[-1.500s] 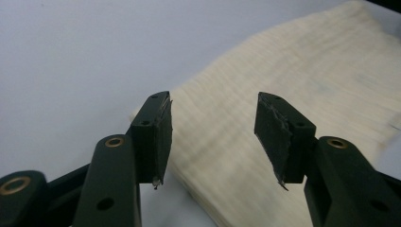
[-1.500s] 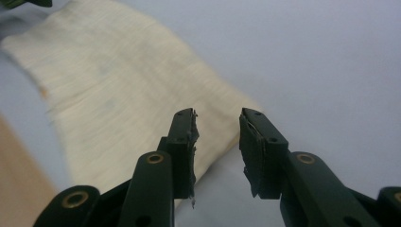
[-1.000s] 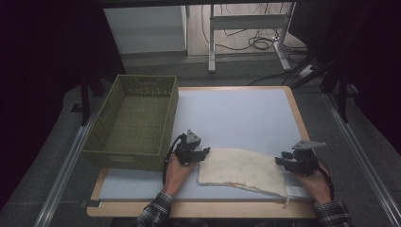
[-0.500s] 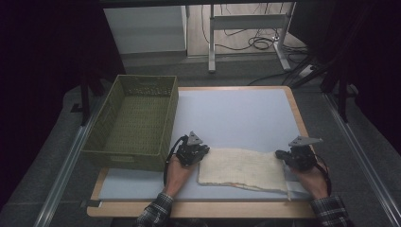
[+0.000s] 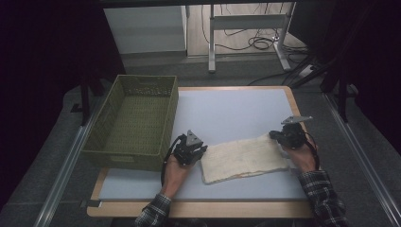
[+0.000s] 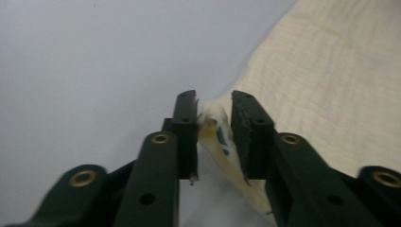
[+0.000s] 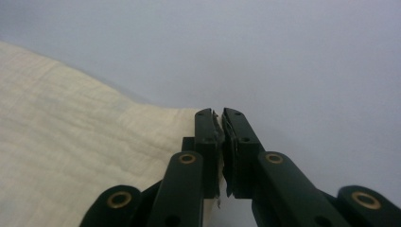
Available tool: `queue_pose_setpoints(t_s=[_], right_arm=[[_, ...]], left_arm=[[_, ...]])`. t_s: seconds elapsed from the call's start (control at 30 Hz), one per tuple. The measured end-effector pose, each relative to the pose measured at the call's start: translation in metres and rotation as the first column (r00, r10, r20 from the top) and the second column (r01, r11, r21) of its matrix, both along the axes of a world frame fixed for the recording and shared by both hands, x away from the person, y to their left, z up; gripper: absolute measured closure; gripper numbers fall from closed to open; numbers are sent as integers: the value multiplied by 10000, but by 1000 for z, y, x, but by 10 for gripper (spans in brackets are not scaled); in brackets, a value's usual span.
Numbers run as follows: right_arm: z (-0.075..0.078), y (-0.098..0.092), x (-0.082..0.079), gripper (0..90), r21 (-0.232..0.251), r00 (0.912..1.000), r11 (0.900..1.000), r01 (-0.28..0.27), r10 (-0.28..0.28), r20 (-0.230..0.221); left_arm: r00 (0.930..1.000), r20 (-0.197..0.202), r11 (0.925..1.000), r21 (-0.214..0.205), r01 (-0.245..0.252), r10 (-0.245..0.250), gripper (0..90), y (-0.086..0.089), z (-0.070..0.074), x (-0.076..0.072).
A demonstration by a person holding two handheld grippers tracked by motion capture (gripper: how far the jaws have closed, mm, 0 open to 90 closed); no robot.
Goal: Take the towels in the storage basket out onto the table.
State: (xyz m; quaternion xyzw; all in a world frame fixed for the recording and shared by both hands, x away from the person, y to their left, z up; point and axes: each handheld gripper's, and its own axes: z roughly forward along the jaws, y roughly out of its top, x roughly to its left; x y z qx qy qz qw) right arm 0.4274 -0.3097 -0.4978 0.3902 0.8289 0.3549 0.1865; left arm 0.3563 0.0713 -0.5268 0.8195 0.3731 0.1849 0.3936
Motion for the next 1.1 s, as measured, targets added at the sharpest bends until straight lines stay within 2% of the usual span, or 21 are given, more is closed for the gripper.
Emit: queue_pose_setpoints(t_s=[0.1,0.13,0.17,0.2,0.3,0.33,0.47,0.6,0.67,0.73,1.03,1.1], right_arm=[[-3,-1,0,807,227,9999,9997,114,-112,-85],[-4,-3,-3,752,453,9997,9987,243,-240,-83],[-4,-3,-3,752,453,9997,9987,243,-240,-83],[-3,-6,-6,715,492,9995,9983,319,-319,3],[-1,-10,-9,679,633,9993,9973,367,-367,-11],[2,-14,-12,632,714,9994,9968,351,-350,-37],[4,-17,-19,589,706,9996,9972,260,-252,-116],[4,-22,-28,544,708,9996,9973,208,-193,-216],[5,-26,-34,518,750,9995,9970,170,-150,-278],[6,-27,-39,500,820,9993,9965,161,-133,-344],[9,-27,-59,422,964,9986,9953,-52,103,-527],[9,-25,-66,398,1144,9977,9933,-166,240,-637]], left_arm=[[9999,-165,10000,-19,-15,15,684,0,-4,5],[9995,-290,9999,-47,-94,92,672,-1,-7,8],[9995,-290,9999,-47,-94,92,667,-1,-7,8],[9989,-445,9999,42,-149,151,652,-2,-10,12],[9988,-417,9994,263,-245,255,625,-2,-13,13],[9985,-443,9995,134,-301,306,612,0,-14,14],[9985,-403,9992,137,-368,373,578,2,-14,14],[9973,-650,9994,-96,-335,328,553,6,-15,16],[9954,-877,9989,-234,-401,379,506,8,-16,18],[9950,-932,9990,-250,-372,348,487,8,-16,19],[9948,-831,9980,-141,-610,597,422,8,-17,18],[9945,-807,9976,-114,-677,666,411,7,-17,18]])
